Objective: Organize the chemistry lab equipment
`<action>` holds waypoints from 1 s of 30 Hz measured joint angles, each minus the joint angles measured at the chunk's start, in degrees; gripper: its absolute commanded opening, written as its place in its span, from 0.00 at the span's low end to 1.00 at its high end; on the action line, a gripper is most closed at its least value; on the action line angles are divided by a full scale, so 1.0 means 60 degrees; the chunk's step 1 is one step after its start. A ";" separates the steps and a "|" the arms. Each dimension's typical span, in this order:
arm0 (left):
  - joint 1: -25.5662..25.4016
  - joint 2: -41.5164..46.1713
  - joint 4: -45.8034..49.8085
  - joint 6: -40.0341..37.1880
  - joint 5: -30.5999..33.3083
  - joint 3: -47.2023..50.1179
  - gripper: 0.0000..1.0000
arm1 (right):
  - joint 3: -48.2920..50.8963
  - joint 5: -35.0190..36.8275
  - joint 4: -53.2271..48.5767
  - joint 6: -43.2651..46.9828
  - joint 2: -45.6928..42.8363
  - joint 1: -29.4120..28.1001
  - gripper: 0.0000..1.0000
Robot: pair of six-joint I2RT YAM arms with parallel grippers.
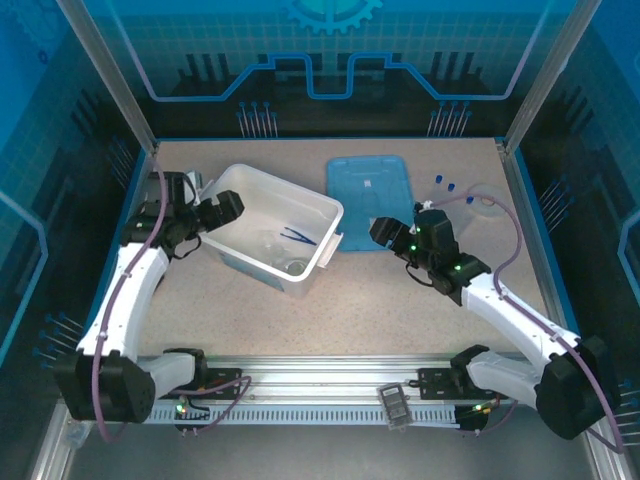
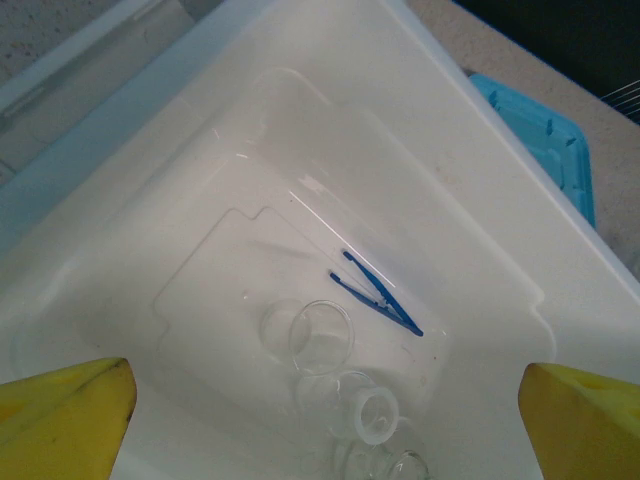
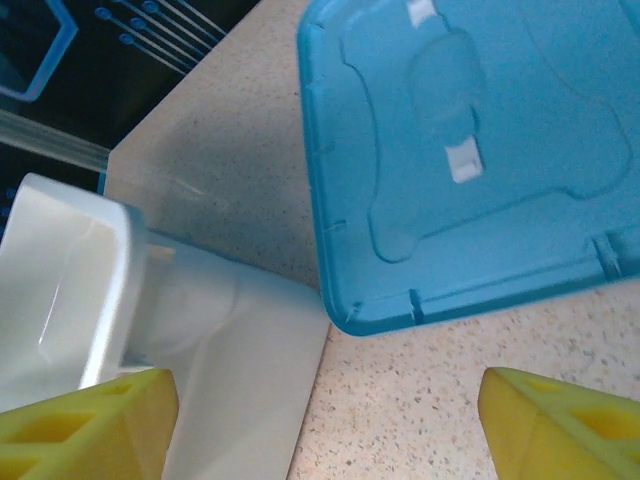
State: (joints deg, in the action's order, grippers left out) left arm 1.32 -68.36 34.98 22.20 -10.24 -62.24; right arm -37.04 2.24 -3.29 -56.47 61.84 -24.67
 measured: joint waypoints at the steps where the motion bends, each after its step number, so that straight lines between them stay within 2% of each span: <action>1: 0.0000 -0.0120 0.0022 0.0000 -0.0022 -0.0033 0.99 | 0.0240 -0.0087 0.0178 -0.0244 0.0018 0.0084 0.79; 7: -0.0153 -0.0295 0.0178 -0.0011 -0.0018 -0.0051 0.99 | 0.1086 -0.0568 0.0911 -0.1206 0.0477 0.0127 0.78; 16: -0.0331 -0.0211 0.0386 -0.0157 0.0091 -0.0051 0.99 | 0.1366 -0.0678 0.2014 -0.1883 0.0958 -0.0197 0.78; 30: -0.0372 0.0244 0.0892 -0.0368 0.0084 0.0102 0.99 | 0.1639 -0.1173 0.4572 -0.3115 0.3861 -0.0273 0.77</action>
State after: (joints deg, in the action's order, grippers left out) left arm -0.91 -66.89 40.34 19.99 -9.74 -61.63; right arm -27.20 -4.80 24.14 -75.16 85.01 -26.30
